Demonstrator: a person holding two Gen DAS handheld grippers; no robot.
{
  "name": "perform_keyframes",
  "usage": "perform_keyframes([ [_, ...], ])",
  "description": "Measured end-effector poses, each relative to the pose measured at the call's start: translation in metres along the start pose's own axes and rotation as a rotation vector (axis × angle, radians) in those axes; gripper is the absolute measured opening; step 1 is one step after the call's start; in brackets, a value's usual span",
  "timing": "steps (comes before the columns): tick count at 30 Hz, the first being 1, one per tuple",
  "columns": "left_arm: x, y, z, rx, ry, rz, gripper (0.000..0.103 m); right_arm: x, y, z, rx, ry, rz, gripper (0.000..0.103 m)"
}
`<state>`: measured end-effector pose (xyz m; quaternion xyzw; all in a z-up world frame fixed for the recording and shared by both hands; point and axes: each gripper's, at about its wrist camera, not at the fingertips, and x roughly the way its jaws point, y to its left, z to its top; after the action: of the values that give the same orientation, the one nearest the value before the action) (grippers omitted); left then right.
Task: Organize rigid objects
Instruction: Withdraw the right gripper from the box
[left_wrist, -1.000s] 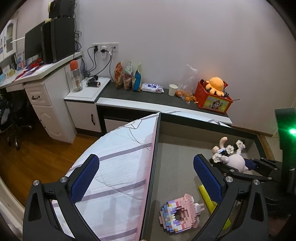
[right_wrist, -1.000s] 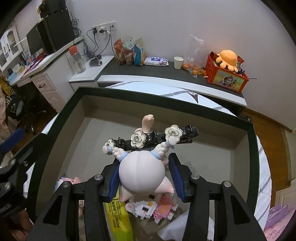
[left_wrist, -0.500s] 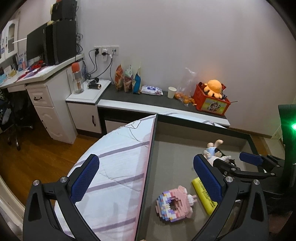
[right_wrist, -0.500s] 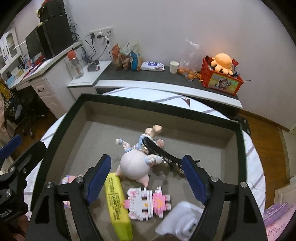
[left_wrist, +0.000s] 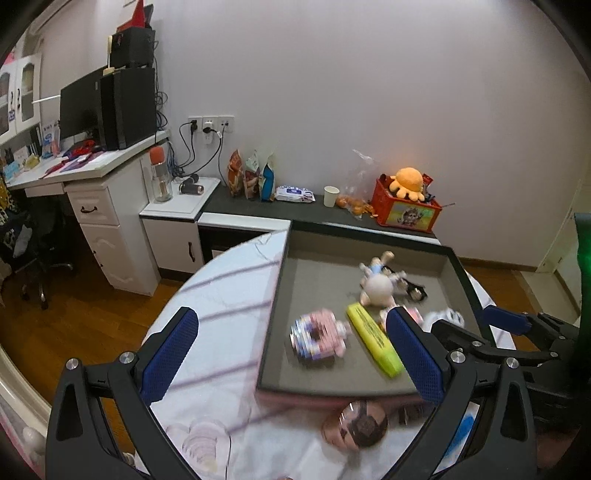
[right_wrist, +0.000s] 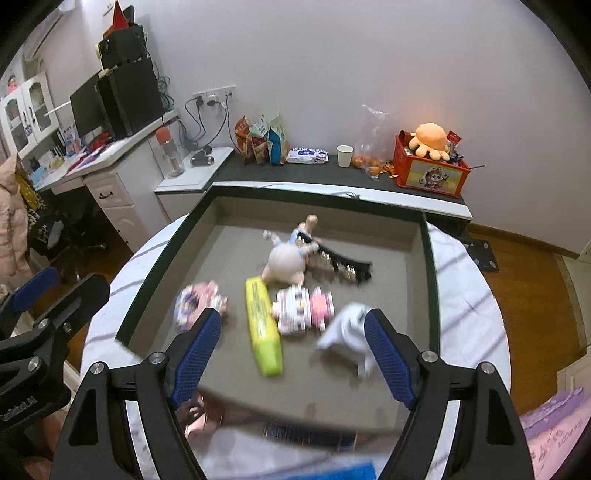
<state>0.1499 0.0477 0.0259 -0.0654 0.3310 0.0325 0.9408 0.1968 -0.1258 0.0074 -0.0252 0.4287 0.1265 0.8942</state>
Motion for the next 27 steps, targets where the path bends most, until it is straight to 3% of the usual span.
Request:
perform_keyframes([
  [16, -0.068, -0.028, -0.078, 0.066, -0.016, -0.01, 0.103, -0.074, -0.021, -0.093, 0.059, -0.075, -0.002, 0.082],
  [27, -0.069, -0.037, -0.122, 0.123, 0.041, -0.016, 0.103, -0.085, -0.055, -0.151, 0.168, -0.077, -0.026, 0.082],
])
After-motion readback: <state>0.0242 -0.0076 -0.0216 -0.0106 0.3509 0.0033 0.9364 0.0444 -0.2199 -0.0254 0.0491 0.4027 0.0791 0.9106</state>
